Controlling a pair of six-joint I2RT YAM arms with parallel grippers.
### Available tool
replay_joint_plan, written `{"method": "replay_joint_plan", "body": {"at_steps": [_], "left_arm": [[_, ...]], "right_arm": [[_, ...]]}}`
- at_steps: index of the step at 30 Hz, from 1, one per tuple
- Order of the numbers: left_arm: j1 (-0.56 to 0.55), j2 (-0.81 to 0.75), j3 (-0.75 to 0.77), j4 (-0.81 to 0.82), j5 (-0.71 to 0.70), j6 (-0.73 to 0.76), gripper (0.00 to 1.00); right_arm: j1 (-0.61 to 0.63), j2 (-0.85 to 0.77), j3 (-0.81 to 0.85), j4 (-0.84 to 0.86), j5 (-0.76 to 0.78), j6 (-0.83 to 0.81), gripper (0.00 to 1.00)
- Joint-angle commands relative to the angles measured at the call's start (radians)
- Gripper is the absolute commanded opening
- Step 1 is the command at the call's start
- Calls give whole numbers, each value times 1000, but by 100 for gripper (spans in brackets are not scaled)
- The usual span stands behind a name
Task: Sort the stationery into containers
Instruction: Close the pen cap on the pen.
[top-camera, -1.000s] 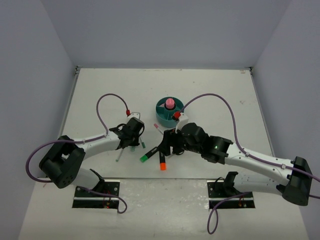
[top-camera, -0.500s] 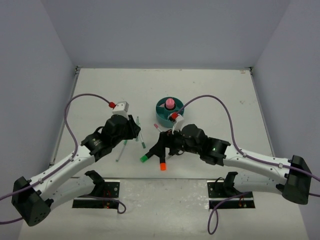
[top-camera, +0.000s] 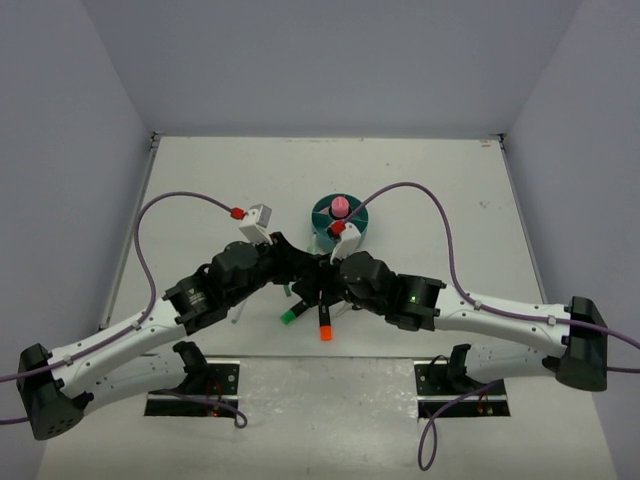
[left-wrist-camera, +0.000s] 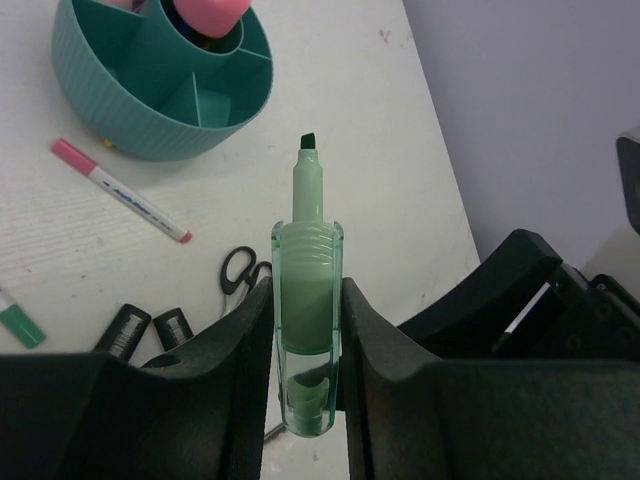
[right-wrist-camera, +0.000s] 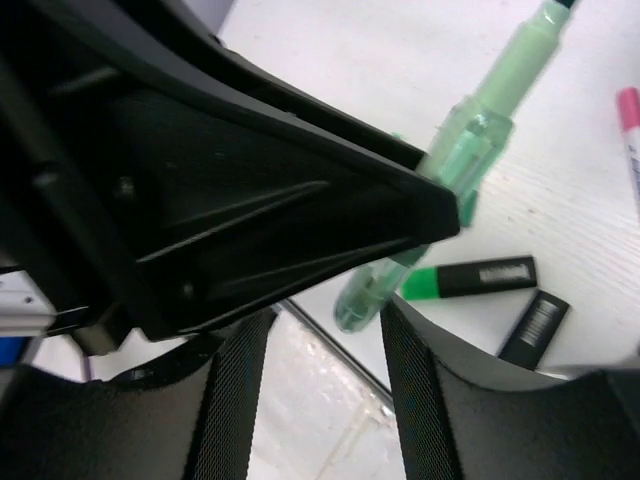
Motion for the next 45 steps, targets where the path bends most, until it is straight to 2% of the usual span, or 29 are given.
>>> {"method": "replay_joint_plan", "body": {"at_steps": [1,7,12,14,15,16,17,19,20,21,22,23,25,27,31,34,37,40,42,45], "left_arm": [[-28,-2,36,78,-9,-42,0],[-30,-18,36,78,-21,-44,0],[-35,-4,24,122,45,-67,0],[-39,-2,22,124,59,-70,0],[-39,-5,21,124,63,-69,0],[-40,-11,19,124,66,-68,0],[-39,-16,18,123,68,-65,0],[-39,-31,23,122,68,-46,6],[-39,-37,24,122,68,-30,14],[-39,-40,33,147,74,15,39],[-39,-46,45,180,100,84,64],[-39,-52,54,206,132,148,81],[-39,-75,58,225,185,201,96],[-39,-122,49,283,274,341,100],[-39,-167,23,374,429,407,100],[-39,-177,-3,472,538,416,99],[-39,-171,-13,569,625,404,91],[-39,-157,-14,644,712,366,80],[-39,-129,-10,727,775,327,67],[-39,-99,-9,809,823,261,60]], "right_arm": [[-3,-13,50,-81,192,48,50],[-3,-54,18,-97,214,62,47],[-3,-58,26,-75,247,24,30],[-4,-57,31,-76,275,11,12],[-5,-58,29,-75,282,1,10],[-5,-62,24,-70,290,-16,3],[-5,-63,22,-59,291,-35,0],[-7,-91,-27,10,251,-117,0],[-8,-97,-36,43,222,-146,0],[-22,-115,-67,72,186,-167,0],[-50,-144,-109,107,81,-184,0],[-80,-174,-147,149,-39,-196,0],[-129,-235,-213,230,-139,-211,0],[-172,-317,-282,307,-385,-243,0],[-174,-413,-291,292,-595,-259,0],[-173,-478,-309,350,-785,-252,0],[-173,-526,-332,441,-925,-239,0],[-173,-535,-318,417,-931,-240,0],[-173,-521,-299,393,-916,-246,0],[-173,-499,-285,387,-900,-245,0]]}}
